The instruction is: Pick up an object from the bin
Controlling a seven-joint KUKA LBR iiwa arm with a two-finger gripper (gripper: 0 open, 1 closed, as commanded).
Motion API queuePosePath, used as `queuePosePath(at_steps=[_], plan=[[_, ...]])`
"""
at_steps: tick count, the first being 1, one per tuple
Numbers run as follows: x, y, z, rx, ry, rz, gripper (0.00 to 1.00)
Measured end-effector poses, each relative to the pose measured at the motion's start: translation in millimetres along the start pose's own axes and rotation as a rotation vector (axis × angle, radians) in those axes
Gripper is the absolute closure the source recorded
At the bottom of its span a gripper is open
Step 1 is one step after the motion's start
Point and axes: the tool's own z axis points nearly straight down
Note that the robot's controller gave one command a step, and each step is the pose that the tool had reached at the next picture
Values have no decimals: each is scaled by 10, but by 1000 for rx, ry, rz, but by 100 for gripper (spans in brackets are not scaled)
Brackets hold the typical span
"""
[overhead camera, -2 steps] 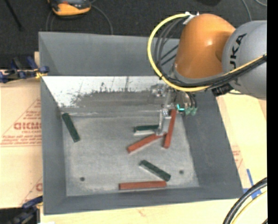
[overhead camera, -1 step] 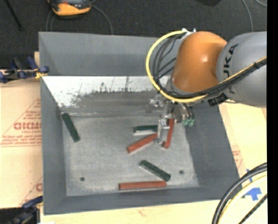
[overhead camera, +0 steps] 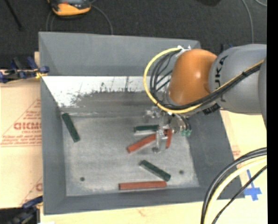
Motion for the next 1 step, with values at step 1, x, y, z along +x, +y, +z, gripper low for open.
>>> queuePosePath(at_steps=[1], plan=[[-32,144,514,-2,-12,-24,100]])
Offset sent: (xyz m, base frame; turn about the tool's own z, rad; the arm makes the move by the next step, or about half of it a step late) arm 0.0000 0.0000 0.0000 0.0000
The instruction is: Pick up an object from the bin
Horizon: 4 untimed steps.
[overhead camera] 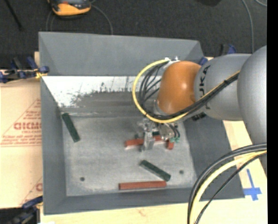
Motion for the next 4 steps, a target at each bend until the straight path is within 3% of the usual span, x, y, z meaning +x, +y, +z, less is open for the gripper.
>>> queuePosePath(at_steps=[1,2,3,4], plan=[[0,0,0,0,0,0,100],[-403,237,-1231,0,14,-41,100],[-400,238,-1227,0,15,-40,0],[-401,238,-1227,-1,15,-40,0]])
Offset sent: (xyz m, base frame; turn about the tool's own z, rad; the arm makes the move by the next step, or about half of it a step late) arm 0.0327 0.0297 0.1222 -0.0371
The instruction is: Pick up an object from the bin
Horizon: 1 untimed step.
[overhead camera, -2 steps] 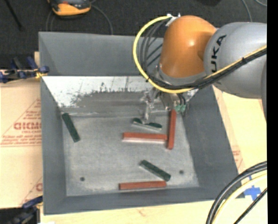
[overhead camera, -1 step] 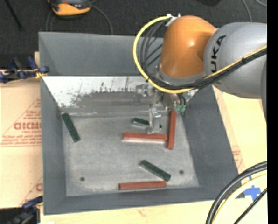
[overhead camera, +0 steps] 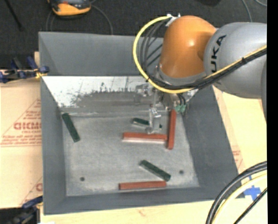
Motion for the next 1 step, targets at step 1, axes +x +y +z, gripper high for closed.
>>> queuePosePath(at_steps=[1], plan=[[139,-91,444,2,-7,-17,0]])
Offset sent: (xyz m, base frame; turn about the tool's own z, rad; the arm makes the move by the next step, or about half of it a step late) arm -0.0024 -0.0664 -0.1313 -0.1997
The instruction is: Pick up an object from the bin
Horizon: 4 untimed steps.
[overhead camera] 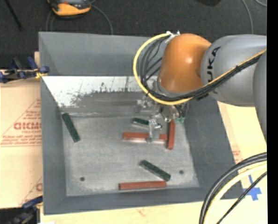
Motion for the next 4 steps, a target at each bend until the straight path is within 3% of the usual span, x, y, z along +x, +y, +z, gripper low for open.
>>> queuePosePath(at_steps=[1,2,3,4], plan=[[-19,-578,809,0,1,-179,100],[8,-567,853,-4,7,-178,0],[10,-565,857,-4,8,-177,100],[10,-564,857,-5,8,-176,100]])
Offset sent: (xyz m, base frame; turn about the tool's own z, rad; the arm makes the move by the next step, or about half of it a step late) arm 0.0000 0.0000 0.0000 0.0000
